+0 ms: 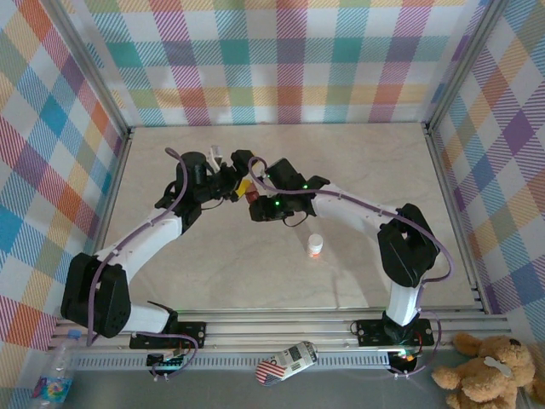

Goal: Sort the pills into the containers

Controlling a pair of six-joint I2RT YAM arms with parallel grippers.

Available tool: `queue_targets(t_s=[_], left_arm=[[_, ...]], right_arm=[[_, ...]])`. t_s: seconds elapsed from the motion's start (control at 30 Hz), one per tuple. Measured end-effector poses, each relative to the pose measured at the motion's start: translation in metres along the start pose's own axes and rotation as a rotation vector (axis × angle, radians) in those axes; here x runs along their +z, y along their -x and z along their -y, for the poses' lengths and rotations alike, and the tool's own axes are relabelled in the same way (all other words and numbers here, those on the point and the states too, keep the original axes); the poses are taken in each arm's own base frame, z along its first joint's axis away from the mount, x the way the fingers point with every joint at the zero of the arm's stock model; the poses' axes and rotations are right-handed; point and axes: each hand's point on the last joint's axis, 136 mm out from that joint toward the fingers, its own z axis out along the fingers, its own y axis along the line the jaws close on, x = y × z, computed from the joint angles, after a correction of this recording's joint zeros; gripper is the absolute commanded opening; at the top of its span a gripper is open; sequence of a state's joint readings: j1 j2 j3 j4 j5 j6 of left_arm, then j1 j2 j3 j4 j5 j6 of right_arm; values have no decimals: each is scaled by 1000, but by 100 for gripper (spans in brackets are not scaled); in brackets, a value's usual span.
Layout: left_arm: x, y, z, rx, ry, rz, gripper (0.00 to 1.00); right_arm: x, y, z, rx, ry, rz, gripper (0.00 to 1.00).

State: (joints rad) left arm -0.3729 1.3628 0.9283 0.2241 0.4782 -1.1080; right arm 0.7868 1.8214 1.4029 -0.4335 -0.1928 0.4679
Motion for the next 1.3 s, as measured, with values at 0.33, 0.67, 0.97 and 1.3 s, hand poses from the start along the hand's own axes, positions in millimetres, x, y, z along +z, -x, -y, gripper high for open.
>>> queue_targets(t_s=[0.33,0.67,0.97,1.3], left_arm=[[-47,31,-16,16,162,223,100],[-74,50,-116,-55,454,279,100],[-73,47,-124,-42,475,263,100],[-70,46,-130,-49,487,254,100]], right_arm=[[10,-23,18,-40,-47,-63,27],[56,-75,44,-288,-161,-277,31],[63,-87,51,-427,-225,-328,63],[55,-83,73,-460,-363,-328,67]])
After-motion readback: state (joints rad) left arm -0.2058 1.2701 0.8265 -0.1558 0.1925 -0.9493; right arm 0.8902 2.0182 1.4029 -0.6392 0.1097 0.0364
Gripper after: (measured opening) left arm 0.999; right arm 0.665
